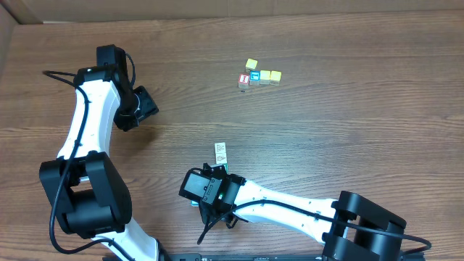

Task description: Flip 5 blocks

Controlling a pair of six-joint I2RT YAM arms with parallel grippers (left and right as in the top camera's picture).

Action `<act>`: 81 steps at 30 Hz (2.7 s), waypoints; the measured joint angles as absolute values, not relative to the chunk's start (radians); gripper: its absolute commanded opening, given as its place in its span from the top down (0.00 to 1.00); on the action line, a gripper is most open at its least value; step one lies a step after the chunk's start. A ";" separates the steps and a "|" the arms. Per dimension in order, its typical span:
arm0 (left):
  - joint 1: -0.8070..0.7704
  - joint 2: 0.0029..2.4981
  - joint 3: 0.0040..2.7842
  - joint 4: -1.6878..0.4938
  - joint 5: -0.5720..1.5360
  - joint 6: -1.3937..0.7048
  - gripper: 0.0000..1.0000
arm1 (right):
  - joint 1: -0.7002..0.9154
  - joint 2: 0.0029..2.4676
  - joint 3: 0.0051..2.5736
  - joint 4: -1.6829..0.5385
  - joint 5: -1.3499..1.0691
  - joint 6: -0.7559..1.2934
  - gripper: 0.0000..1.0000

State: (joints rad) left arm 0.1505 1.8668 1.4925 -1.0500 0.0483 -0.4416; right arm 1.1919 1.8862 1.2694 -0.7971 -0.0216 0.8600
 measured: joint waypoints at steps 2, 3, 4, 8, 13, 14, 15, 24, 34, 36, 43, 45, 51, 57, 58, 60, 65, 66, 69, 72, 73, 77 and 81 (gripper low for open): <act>0.150 1.867 1.493 -1.050 0.048 -0.442 0.45 | 1.192 1.887 1.269 -0.789 -0.022 0.860 0.47; 0.150 1.867 1.493 -1.050 0.048 -0.442 0.45 | 1.192 1.887 1.269 -0.786 -0.022 0.860 0.48; 0.150 1.867 1.493 -1.050 0.048 -0.442 0.45 | 1.192 1.887 1.269 -0.785 -0.022 0.860 0.49; 0.150 1.867 1.493 -1.050 0.048 -0.442 0.45 | 1.192 1.890 1.269 -0.777 -0.022 0.859 0.54; 0.150 1.867 1.493 -1.051 0.048 -0.442 0.45 | 1.190 1.902 1.269 -0.774 -0.023 0.860 0.54; 0.150 1.867 1.493 -1.050 0.048 -0.442 0.45 | 1.189 1.905 1.269 -0.775 -0.024 0.859 0.54; 0.150 1.867 1.493 -1.050 0.048 -0.442 0.45 | 1.187 1.907 1.269 -0.775 -0.027 0.860 0.54; 0.150 1.867 1.493 -1.050 0.048 -0.442 0.40 | 1.171 1.916 1.269 -0.769 -0.044 0.859 0.55; 0.150 1.867 1.493 -1.050 0.048 -0.442 0.40 | 1.159 1.921 1.269 -0.768 -0.049 0.860 0.64; 0.150 1.867 1.493 -1.050 0.048 -0.442 0.40 | 1.158 1.921 1.269 -0.768 -0.051 0.860 0.67; 0.150 1.867 1.493 -1.050 0.048 -0.442 0.39 | 1.134 1.921 1.269 -0.768 -0.068 0.863 0.69; 0.150 1.867 1.493 -1.050 0.048 -0.442 0.39 | 1.125 1.921 1.269 -0.768 -0.075 0.863 0.69; 0.150 1.867 1.493 -1.050 0.048 -0.442 0.39 | 1.089 1.921 1.269 -0.768 -0.083 0.863 0.69; 0.150 1.867 1.493 -1.050 0.048 -0.442 0.39 | 1.047 1.921 1.269 -0.762 -0.063 0.863 0.67; 0.150 1.867 1.493 -1.050 0.048 -0.442 0.39 | 1.039 1.921 1.269 -0.760 -0.058 0.863 0.67; 0.150 1.867 1.493 -1.050 0.048 -0.442 0.39 | 1.027 1.921 1.269 -0.752 -0.047 0.862 0.65; 0.150 1.867 1.493 -1.050 0.048 -0.442 0.40 | 1.021 1.921 1.269 -0.725 -0.008 0.857 0.64; 0.150 1.867 1.493 -1.050 0.048 -0.442 0.40 | 1.021 1.922 1.269 -0.723 -0.003 0.855 0.63; 0.150 1.867 1.493 -1.050 0.048 -0.442 0.40 | 1.021 1.922 1.269 -0.717 0.009 0.846 0.62; 0.150 1.867 1.493 -1.050 0.048 -0.442 0.40 | 1.021 1.922 1.269 -0.715 0.019 0.841 0.60; 0.150 1.867 1.493 -1.050 0.048 -0.442 0.40 | 1.021 1.922 1.269 -0.713 0.023 0.840 0.58; 0.150 1.867 1.493 -1.050 0.048 -0.442 0.40 | 1.021 1.922 1.269 -0.707 0.033 0.836 0.45; 0.150 1.867 1.493 -1.050 0.048 -0.442 0.39 | 1.021 1.922 1.269 -0.706 0.034 0.834 0.43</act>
State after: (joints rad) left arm 0.1505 1.8668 1.4925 -1.0504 0.0483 -0.4419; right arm 1.0210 1.9221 1.2694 -0.7059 0.0341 0.8337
